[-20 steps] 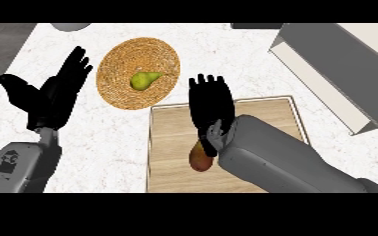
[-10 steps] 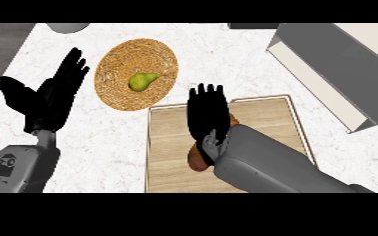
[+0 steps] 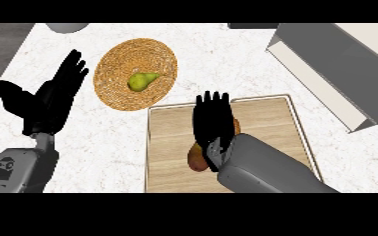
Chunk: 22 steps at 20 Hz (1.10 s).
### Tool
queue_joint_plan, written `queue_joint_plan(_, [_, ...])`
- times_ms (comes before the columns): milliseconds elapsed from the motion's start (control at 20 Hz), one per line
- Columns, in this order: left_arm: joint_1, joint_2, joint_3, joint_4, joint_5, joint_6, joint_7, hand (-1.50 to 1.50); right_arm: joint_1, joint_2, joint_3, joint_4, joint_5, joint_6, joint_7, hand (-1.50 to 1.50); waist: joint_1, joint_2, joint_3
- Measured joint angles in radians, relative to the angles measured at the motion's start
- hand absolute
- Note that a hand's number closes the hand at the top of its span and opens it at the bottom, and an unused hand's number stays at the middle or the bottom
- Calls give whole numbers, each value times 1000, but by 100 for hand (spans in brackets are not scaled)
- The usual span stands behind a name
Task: Pick the croissant from the tray and place it in the tiered shelf
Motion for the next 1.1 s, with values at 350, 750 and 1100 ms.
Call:
queue_joint_plan(350, [-7, -26, -2, 7, -23, 6, -3, 0, 66, 9, -30, 24, 100, 12, -46, -150, 5, 2, 0])
queue_joint_plan(750, [10, -32, 15, -9, -29, -15, 0, 0, 133, 57, -80, 101, 217, 7, -94, -150, 10, 4, 1])
queue_joint_plan(1100, [7, -51, 26, -5, -48, -28, -2, 0, 173, 73, -154, 151, 296, 15, -162, 150, 11, 0, 0])
